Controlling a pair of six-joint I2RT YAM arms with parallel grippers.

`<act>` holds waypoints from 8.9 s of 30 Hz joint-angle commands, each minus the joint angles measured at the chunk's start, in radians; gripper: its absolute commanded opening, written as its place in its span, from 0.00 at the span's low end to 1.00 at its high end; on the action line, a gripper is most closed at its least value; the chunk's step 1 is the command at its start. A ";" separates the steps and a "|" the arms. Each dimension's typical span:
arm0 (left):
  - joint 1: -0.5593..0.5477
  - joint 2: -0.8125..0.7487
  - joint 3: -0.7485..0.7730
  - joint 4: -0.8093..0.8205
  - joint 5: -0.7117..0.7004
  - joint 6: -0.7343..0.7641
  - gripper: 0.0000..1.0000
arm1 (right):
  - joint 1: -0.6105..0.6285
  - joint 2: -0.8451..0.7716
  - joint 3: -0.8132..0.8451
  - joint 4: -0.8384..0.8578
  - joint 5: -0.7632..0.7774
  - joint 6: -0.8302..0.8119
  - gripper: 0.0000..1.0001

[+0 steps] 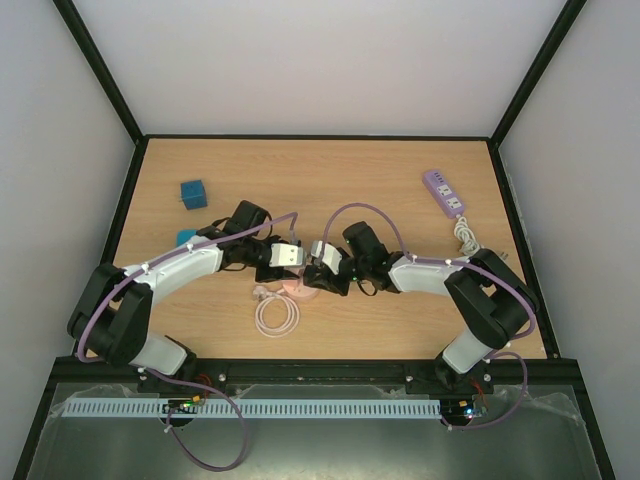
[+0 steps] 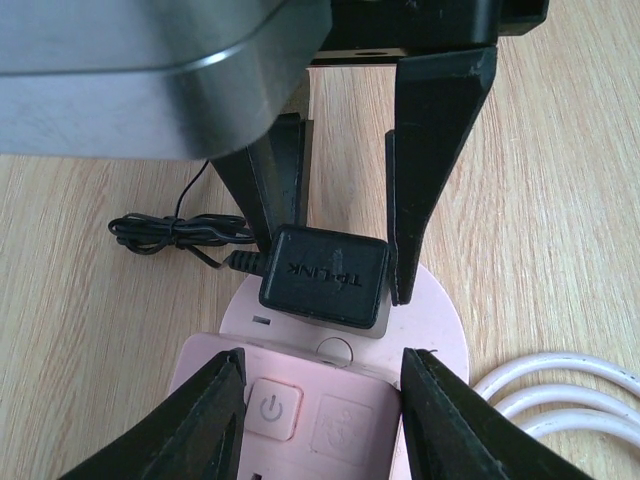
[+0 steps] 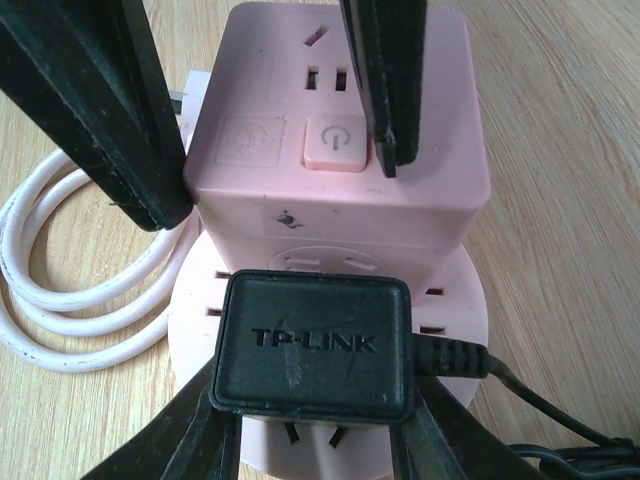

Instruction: Pull the plug off the socket

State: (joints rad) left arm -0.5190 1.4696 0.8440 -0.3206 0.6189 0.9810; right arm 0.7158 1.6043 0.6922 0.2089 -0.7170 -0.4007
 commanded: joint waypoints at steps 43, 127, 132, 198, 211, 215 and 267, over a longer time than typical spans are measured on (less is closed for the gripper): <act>-0.022 0.110 -0.080 -0.076 -0.182 -0.017 0.44 | 0.012 -0.130 -0.030 0.107 -0.092 -0.005 0.09; -0.072 0.130 -0.129 -0.045 -0.235 -0.033 0.44 | 0.024 -0.133 0.128 -0.067 -0.009 0.164 0.06; -0.073 0.130 -0.135 -0.044 -0.237 -0.034 0.44 | 0.023 -0.189 0.022 0.114 -0.021 0.182 0.05; -0.052 -0.124 0.335 0.087 -0.284 -0.645 0.65 | -0.181 -0.171 0.174 0.444 -0.127 1.140 0.12; -0.059 -0.096 0.362 0.109 -0.284 -0.659 0.35 | -0.181 -0.145 0.158 0.507 -0.156 1.240 0.15; -0.059 -0.096 0.357 0.107 -0.277 -0.656 0.29 | -0.181 -0.133 0.158 0.514 -0.159 1.258 0.15; 0.553 0.541 0.588 0.007 -0.020 -0.868 0.20 | -0.190 -0.249 0.712 -0.256 -0.006 0.904 0.98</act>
State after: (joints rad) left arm 0.0086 1.9427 1.3563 -0.2726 0.5755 0.1455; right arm 0.5297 1.3693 1.3418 -0.0044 -0.7181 0.4496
